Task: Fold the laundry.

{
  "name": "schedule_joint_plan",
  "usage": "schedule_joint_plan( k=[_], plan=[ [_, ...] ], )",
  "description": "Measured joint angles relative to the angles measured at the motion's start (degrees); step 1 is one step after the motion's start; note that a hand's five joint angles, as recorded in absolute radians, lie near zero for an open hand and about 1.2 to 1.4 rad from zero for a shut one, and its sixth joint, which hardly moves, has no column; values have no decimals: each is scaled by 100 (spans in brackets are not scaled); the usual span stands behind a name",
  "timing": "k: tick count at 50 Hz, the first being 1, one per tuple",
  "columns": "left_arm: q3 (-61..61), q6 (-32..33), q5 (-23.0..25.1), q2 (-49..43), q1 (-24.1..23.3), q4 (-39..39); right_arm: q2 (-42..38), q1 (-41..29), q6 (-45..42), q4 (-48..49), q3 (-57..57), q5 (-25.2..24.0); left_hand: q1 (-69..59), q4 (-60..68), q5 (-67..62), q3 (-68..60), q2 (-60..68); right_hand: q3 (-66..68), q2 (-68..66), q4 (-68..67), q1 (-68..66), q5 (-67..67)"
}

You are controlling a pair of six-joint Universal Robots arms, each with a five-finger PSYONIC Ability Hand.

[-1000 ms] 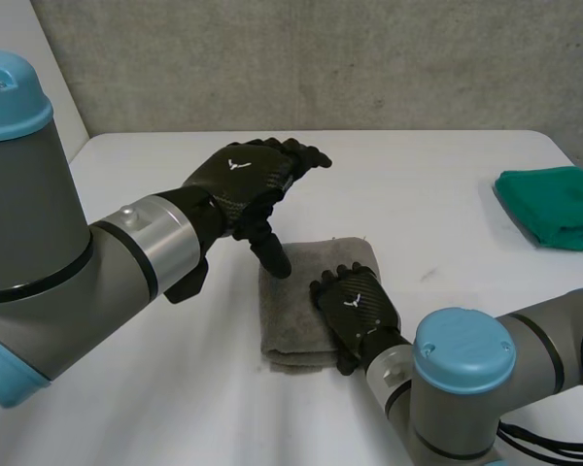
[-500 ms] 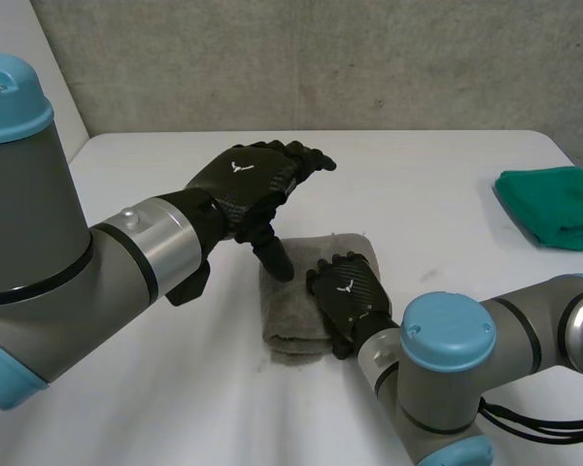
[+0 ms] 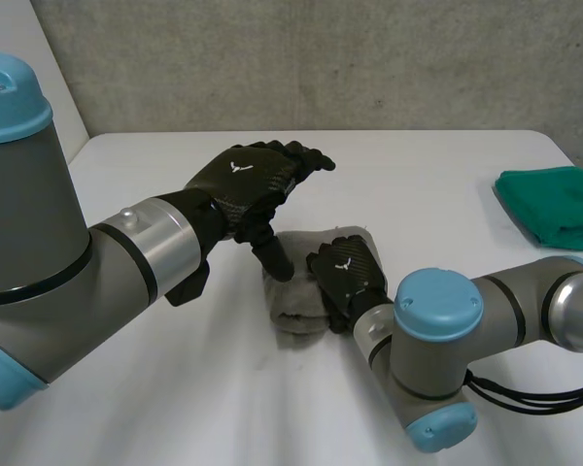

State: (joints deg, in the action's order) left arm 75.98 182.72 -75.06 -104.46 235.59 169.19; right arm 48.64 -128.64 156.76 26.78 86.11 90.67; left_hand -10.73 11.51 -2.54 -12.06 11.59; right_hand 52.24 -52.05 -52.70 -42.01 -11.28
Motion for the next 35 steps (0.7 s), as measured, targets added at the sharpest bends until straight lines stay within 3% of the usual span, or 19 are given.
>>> schedule_joint_plan(
  k=[12,16,23,24,29,30,32,33,35],
  plan=[
    [5,-6,0,4,-7,0,-28,44,4,-24,-150,-20,0,0,0,0,0,-1943,1891,1986,1336,0],
    [5,-8,0,4,-8,0,-43,43,4,-29,-155,-22,0,0,0,0,0,-2074,2033,2106,1420,0],
    [11,-15,0,5,-7,0,-105,41,2,-27,-144,-29,0,0,0,0,0,-1337,1334,1387,843,0],
    [12,-16,0,5,-6,0,-116,41,0,-26,-143,-30,0,0,-1,0,0,-507,485,555,301,0],
    [13,-21,-3,5,-7,0,-145,41,-4,-28,-148,-38,0,0,0,0,0,312,-350,-305,-224,0],
    [14,-25,-3,6,-8,1,-148,41,-6,-32,-152,-40,0,0,0,0,0,316,-332,-322,-245,-604],
    [14,-35,-3,9,-10,3,-145,47,-11,-51,-169,-38,0,0,0,0,0,-851,936,877,501,-1416],
    [14,-37,-2,9,-10,3,-143,48,-11,-60,-171,-37,0,0,0,0,0,-1056,1038,974,587,-1371],
    [14,-47,-2,11,-12,3,-106,64,-9,-171,-185,-29,-1,0,0,0,0,-2455,2467,2436,1773,-488]
  ],
)
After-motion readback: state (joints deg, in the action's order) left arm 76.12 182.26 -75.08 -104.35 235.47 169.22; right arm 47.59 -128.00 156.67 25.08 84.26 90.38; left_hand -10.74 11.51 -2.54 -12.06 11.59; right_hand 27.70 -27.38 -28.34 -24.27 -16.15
